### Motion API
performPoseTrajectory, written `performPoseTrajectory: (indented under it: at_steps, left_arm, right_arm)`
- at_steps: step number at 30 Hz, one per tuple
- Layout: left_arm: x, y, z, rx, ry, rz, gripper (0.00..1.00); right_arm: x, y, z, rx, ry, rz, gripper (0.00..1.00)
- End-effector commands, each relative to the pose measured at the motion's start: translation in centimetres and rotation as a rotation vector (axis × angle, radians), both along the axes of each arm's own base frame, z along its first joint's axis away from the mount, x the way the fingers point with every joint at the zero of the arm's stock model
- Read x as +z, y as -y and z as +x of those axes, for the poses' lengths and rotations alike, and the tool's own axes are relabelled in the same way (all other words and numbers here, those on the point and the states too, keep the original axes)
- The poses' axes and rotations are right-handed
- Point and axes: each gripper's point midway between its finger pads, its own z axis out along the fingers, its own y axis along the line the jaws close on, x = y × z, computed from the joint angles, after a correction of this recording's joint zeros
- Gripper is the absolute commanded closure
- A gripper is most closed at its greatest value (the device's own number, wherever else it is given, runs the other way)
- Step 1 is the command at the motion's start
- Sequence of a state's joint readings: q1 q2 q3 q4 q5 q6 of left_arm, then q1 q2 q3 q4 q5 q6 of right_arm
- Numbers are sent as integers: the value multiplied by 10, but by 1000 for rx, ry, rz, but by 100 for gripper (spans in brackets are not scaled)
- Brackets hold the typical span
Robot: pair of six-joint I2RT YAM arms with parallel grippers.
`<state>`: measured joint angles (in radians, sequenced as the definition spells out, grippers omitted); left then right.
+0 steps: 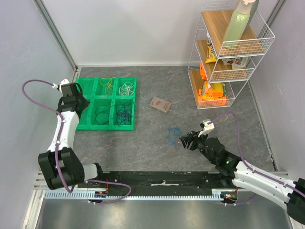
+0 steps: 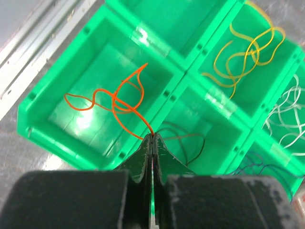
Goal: Untangle the cables
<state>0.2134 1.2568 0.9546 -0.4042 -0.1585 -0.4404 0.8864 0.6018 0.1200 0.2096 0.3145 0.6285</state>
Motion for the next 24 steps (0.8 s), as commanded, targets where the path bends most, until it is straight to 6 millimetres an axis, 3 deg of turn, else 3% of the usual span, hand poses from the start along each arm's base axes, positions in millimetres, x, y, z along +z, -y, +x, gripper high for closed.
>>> performPoseTrajectory:
  at_steps: [1, 9, 16, 18, 21, 24]
  left_arm:
    - [26, -15, 36, -10, 81, 57, 98]
    - [5, -20, 41, 31, 30, -19, 95]
    - [29, 0, 20, 58, 129, -135, 47]
    - [38, 12, 17, 6, 155, -168, 44]
    - [49, 47, 13, -160, 207, -264, 44]
    - [49, 107, 5, -397, 228, -410, 46]
  right_arm:
    - [8, 1, 3, -18, 23, 32, 37]
    - [6, 2, 3, -23, 20, 30, 38]
    - [3, 0, 5, -22, 9, 15, 37]
    - [1, -2, 5, -20, 2, 7, 37]
    - [-2, -5, 7, -11, -11, -10, 36]
    - [-5, -9, 10, -9, -32, -33, 36]
